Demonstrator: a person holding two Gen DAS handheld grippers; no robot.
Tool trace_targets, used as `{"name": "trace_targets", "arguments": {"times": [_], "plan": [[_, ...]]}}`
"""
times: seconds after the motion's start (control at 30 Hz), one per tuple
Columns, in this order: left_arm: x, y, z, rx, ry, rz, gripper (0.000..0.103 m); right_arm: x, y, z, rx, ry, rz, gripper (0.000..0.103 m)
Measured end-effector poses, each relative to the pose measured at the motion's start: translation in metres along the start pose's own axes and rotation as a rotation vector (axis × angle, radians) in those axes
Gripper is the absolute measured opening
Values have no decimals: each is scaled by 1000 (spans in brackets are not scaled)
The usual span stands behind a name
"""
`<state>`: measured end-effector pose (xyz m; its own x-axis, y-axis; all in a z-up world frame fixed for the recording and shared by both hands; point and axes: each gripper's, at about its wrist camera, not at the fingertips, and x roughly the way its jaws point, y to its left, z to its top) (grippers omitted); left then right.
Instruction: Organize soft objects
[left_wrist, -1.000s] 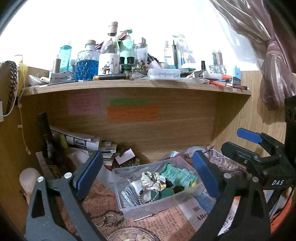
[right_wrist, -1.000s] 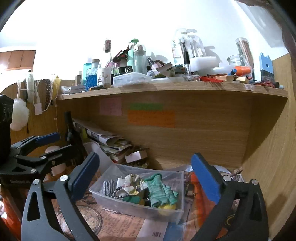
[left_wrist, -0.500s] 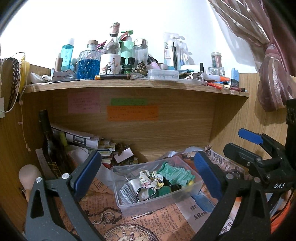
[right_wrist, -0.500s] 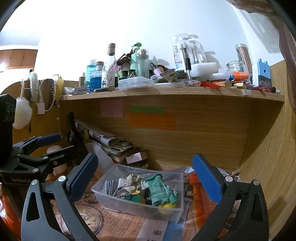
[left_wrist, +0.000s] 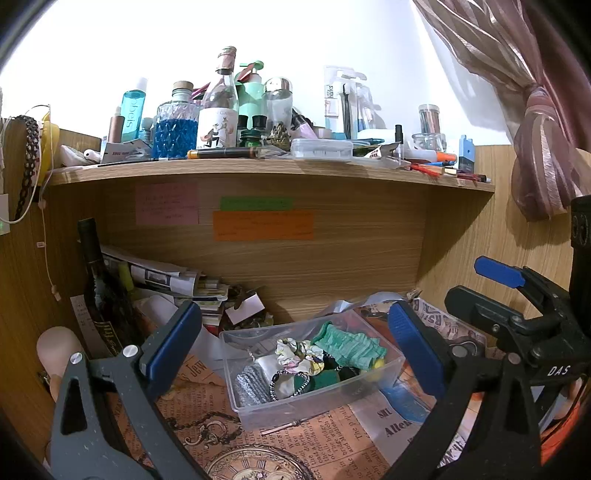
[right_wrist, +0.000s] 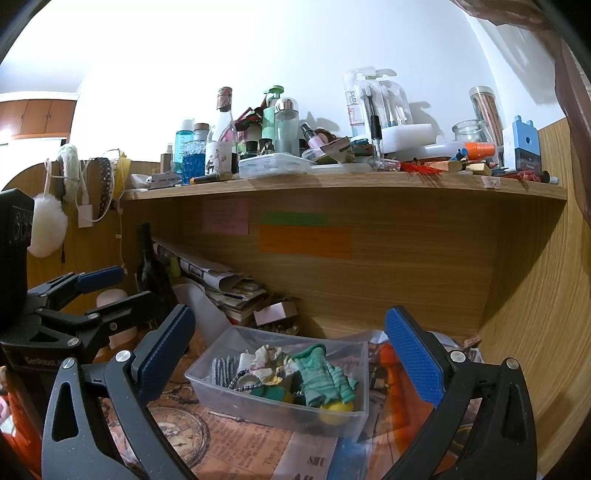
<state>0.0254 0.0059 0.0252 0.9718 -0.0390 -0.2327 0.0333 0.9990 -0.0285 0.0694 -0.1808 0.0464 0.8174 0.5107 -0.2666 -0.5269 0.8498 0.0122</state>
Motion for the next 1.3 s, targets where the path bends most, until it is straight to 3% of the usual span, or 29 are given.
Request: {"name": "trace_targets", "arguments": {"times": [1.3], "plan": [[5, -2, -3, -10, 16, -8, 103, 1, 2, -2, 1, 7, 1, 103]]}}
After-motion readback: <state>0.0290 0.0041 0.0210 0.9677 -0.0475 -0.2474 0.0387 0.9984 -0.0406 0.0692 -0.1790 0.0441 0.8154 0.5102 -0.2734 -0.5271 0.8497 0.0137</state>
